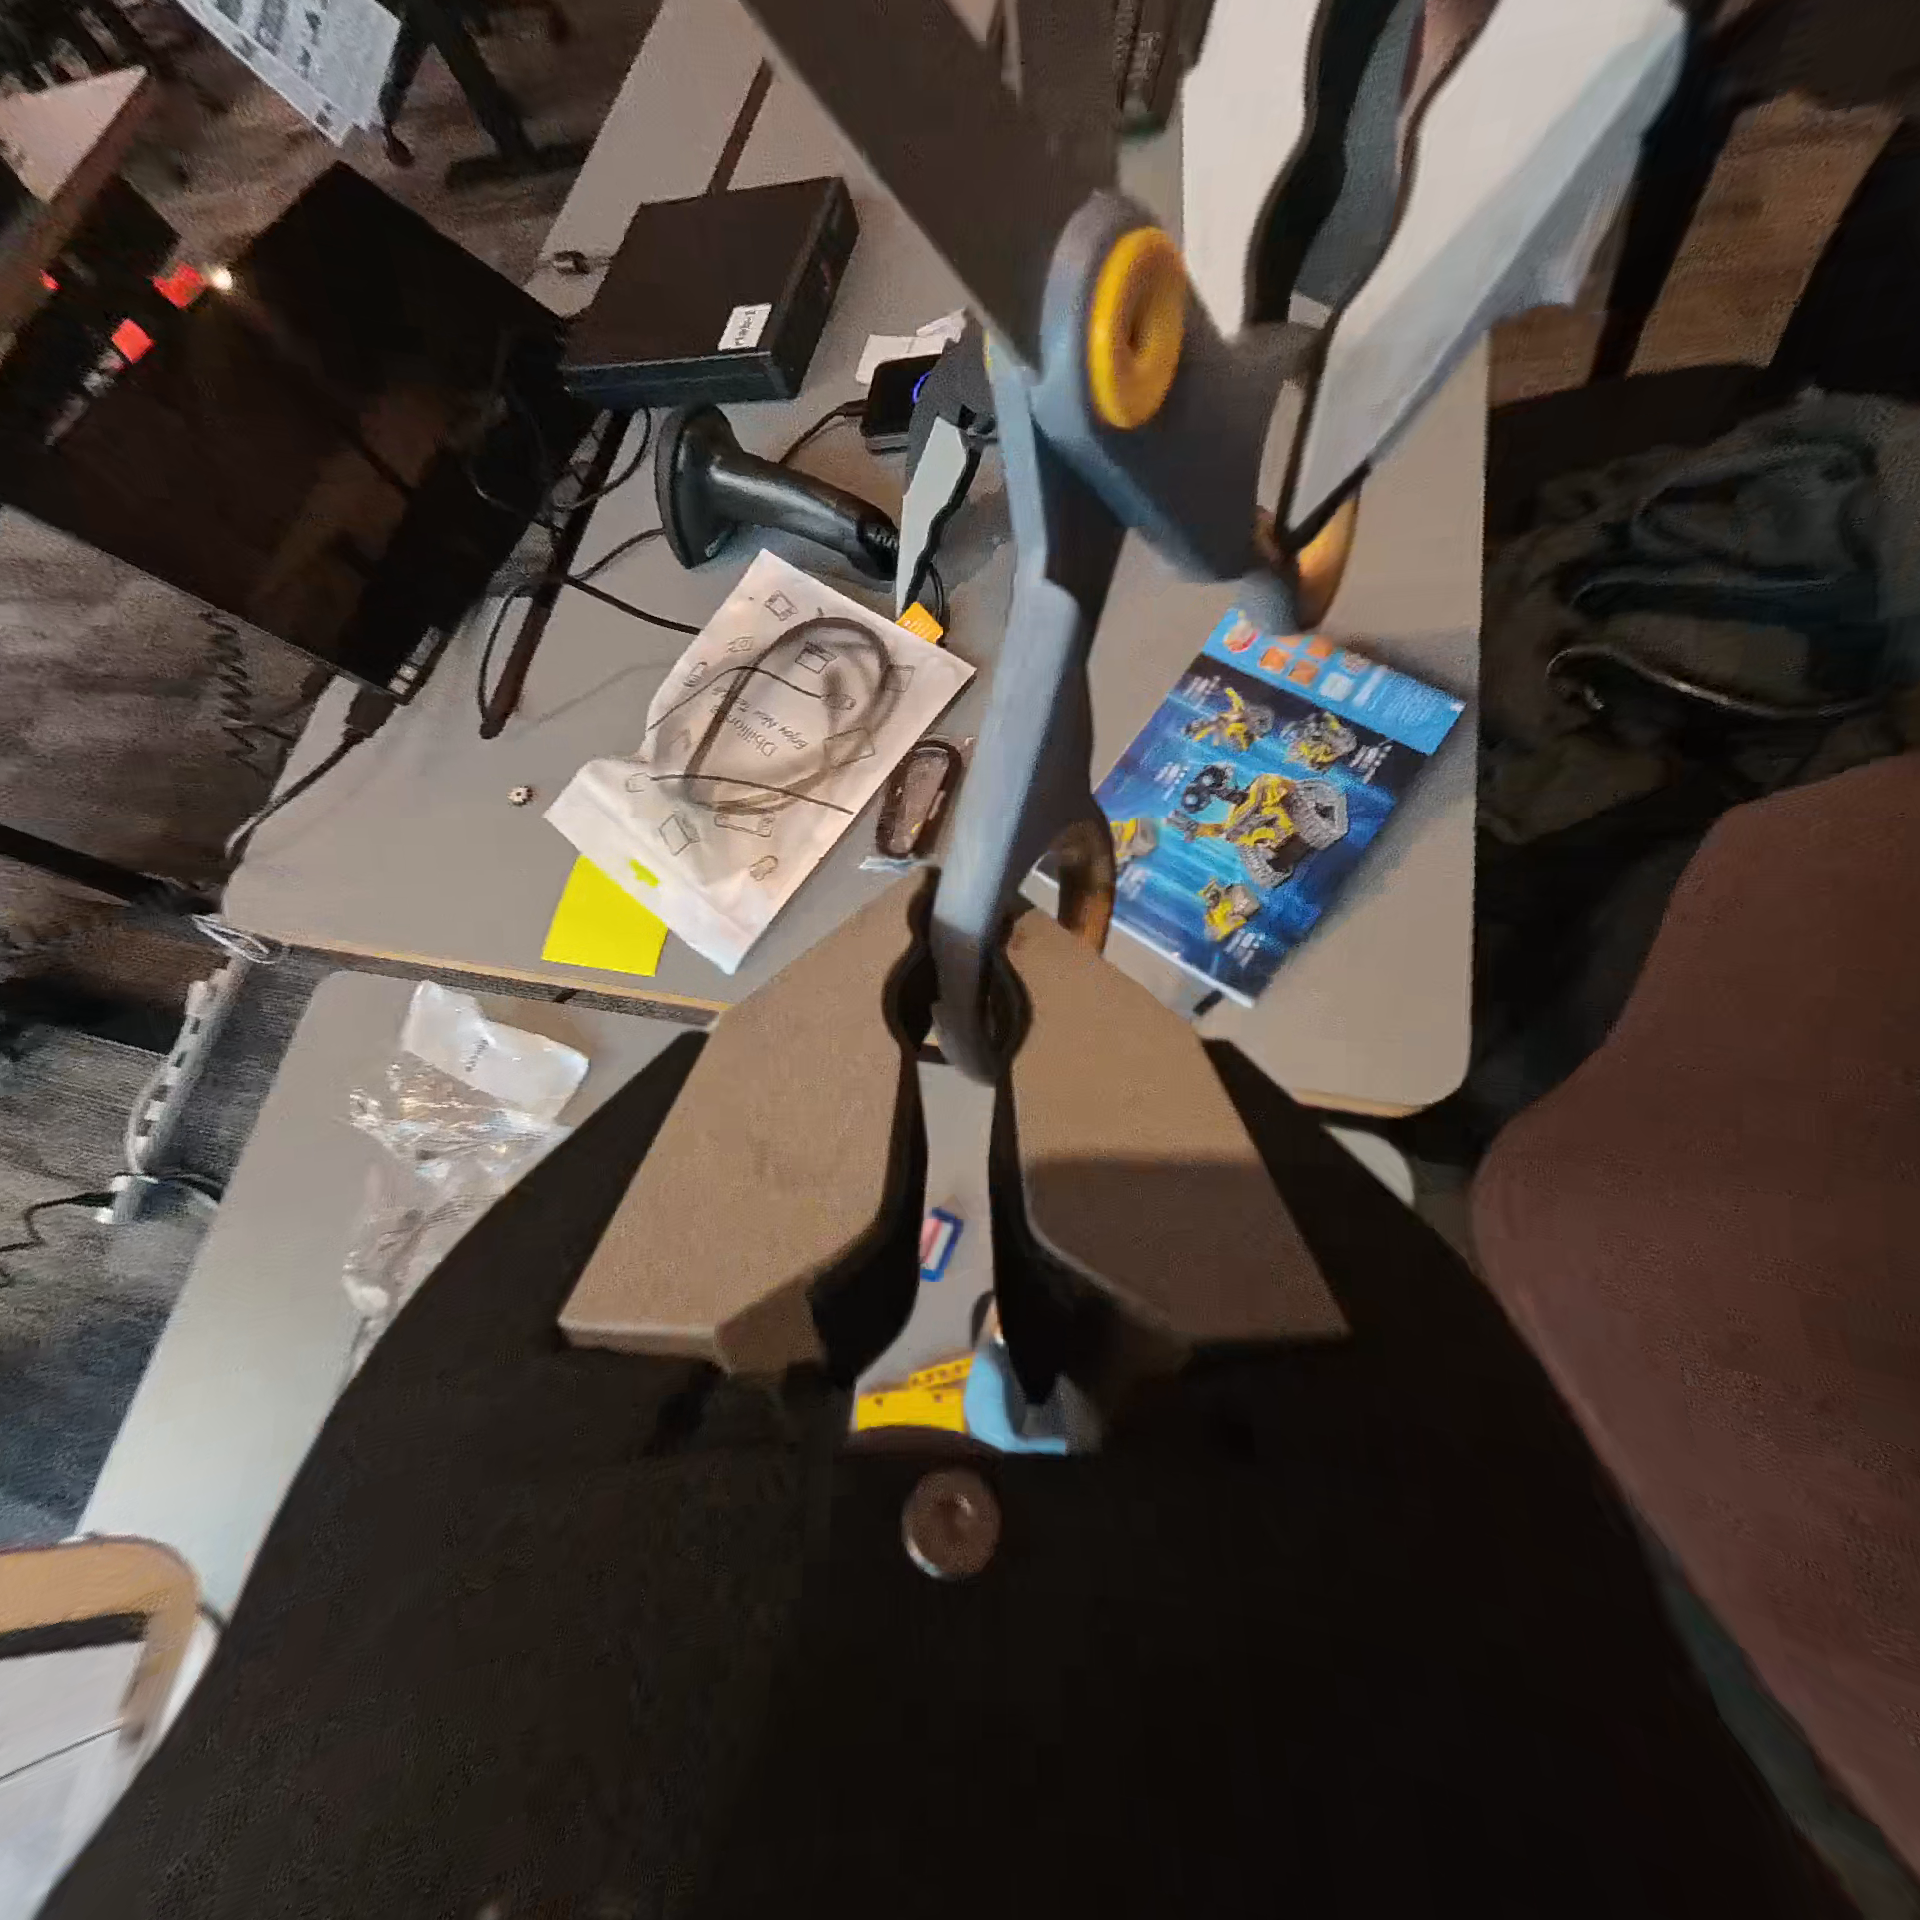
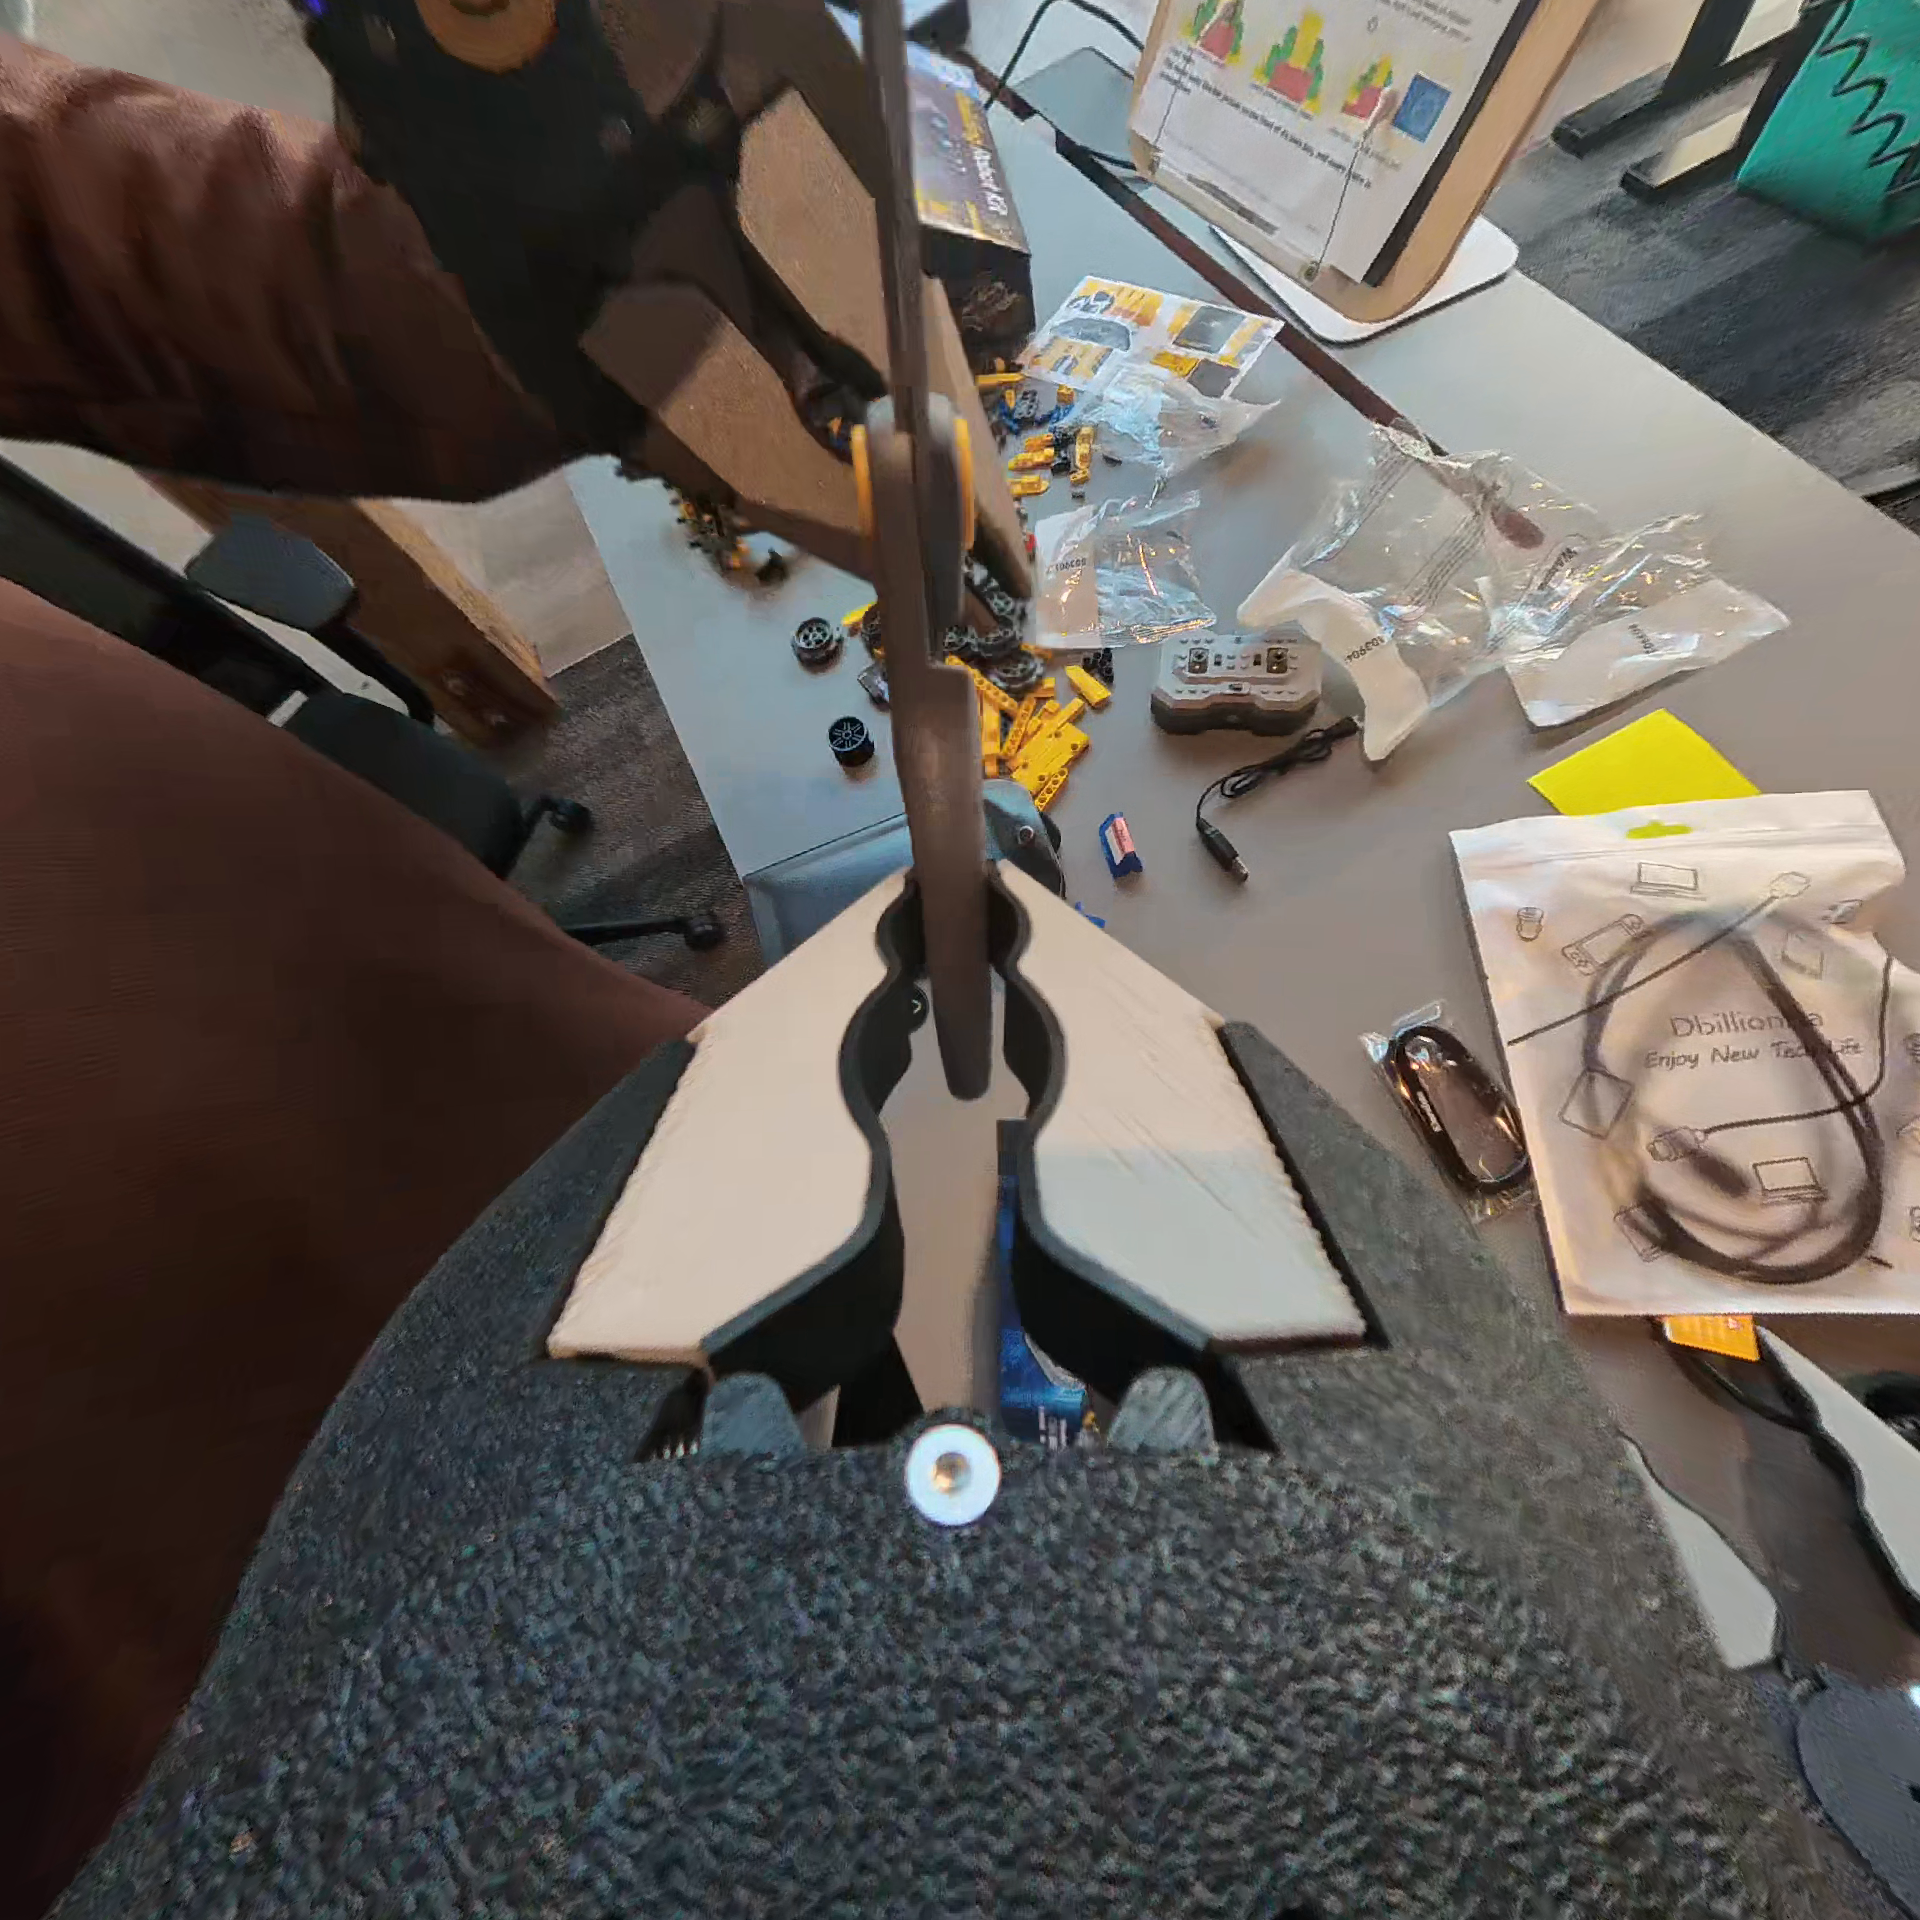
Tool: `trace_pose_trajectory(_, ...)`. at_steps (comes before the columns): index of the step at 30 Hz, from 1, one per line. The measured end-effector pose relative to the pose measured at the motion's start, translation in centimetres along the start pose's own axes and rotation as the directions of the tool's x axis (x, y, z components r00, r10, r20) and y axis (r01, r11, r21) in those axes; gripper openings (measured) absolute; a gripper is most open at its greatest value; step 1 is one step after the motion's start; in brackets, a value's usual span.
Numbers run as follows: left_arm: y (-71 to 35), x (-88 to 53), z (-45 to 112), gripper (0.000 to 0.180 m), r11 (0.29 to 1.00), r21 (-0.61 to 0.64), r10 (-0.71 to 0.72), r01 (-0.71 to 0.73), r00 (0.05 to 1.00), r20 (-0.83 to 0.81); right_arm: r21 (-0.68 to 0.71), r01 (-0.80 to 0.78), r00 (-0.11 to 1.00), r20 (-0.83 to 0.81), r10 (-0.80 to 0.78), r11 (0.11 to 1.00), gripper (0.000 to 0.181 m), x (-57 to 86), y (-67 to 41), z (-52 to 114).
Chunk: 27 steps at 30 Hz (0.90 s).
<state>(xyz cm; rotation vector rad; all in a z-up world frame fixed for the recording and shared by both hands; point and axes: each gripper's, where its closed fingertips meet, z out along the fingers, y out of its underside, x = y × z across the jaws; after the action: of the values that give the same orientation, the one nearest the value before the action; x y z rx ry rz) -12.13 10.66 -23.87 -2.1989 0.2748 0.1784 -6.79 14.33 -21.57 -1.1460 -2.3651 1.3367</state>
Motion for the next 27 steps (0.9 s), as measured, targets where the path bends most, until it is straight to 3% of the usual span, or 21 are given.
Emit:
trace_pose_trajectory(4, 0.7, 0.1, -0.5, 0.003, 0.997, -0.043, 0.069, -0.068, 0.998, 0.003, -0.042, 0.062, 0.998, -0.030, -0.064, 0.997, 0.009, -0.7, 0.2, 0.5)
trace_pose_trajectory(6, -0.8, 2.1, 0.5, 0.003, 1.000, 0.013, 0.019, -0.019, 0.999, -0.047, -0.107, 0.105, 0.993, -0.049, -0.110, 0.989, 0.009, -1.2, 0.8, 2.3)
trace_pose_trajectory(8, -1.1, 2.4, 1.1, 0.003, 0.997, -0.014, 0.081, -0.081, 0.997, 0.004, -0.154, 0.134, 0.985, -0.087, -0.149, 0.979, 0.009, -0.8, 1.9, 3.3)
trace_pose_trajectory(11, -1.6, 2.9, 0.6, 0.003, 0.999, 0.044, 0.031, -0.029, 0.997, -0.064, -0.030, 0.067, 0.997, -0.039, -0.068, 0.997, 0.009, -1.6, 0.6, 2.0)
trace_pose_trajectory(17, -0.4, 0.9, -0.9, 0.003, 1.000, 0.014, 0.017, -0.017, 0.999, -0.028, 0.012, 0.027, 0.999, -0.032, -0.027, 1.000, 0.009, -0.9, 0.5, 0.3)
trace_pose_trajectory(21, -1.6, 2.6, 0.1, 0.003, 0.998, 0.034, -0.045, 0.048, 0.995, -0.089, 0.050, -0.015, 1.000, 0.013, 0.014, 0.999, 0.009, -1.5, 0.3, 1.1)
trace_pose_trajectory(23, -1.7, 3.0, 1.1, 0.003, 0.997, 0.015, -0.078, 0.080, 0.994, -0.072, 0.012, 0.012, 1.000, 0.003, -0.012, 1.000, 0.008, -1.5, 0.6, 1.7)
trace_pose_trajectory(27, -2.4, 3.9, 0.6, 0.004, 0.979, 0.082, -0.171, 0.189, 0.967, -0.190, 0.049, -0.029, 0.998, 0.050, 0.027, 0.998, 0.009, -1.9, 0.5, 1.1)
